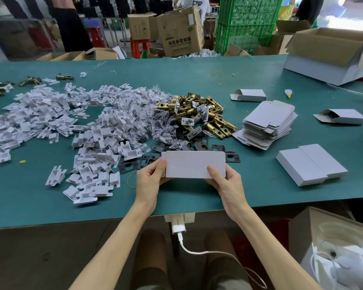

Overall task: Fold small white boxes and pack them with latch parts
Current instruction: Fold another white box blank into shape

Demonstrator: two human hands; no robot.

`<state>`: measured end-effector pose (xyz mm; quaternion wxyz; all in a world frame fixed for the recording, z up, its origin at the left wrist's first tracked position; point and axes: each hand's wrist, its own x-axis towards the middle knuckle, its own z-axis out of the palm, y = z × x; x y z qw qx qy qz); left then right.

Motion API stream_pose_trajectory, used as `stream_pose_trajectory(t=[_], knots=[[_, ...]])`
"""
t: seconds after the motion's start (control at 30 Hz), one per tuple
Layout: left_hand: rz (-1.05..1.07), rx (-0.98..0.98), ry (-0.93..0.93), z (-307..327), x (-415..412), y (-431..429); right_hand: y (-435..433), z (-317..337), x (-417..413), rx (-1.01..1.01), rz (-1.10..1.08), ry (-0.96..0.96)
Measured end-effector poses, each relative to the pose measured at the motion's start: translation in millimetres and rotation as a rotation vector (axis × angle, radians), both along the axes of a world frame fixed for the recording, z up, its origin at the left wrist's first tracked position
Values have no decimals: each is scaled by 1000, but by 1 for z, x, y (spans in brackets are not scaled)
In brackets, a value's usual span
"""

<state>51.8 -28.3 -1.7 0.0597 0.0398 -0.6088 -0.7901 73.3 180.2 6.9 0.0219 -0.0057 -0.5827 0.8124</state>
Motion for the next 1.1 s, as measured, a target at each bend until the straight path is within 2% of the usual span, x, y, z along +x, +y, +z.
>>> stream_pose_trajectory(t=[0.27, 0.43, 0.6, 0.87, 1.1], knots=[[1, -67, 23, 0, 1, 1, -1, -2, 0, 10, -37, 17], [-3, -114, 34, 2, 2, 3, 2, 2, 0, -88, -18, -113], [-12, -138, 38, 3, 3, 3, 4, 5, -1, -140, 4, -147], [-39, -179, 21, -3, -1, 1, 2, 3, 0, -109, -5, -124], [-100, -298, 63, -5, -1, 0, 2, 2, 0, -84, -3, -138]])
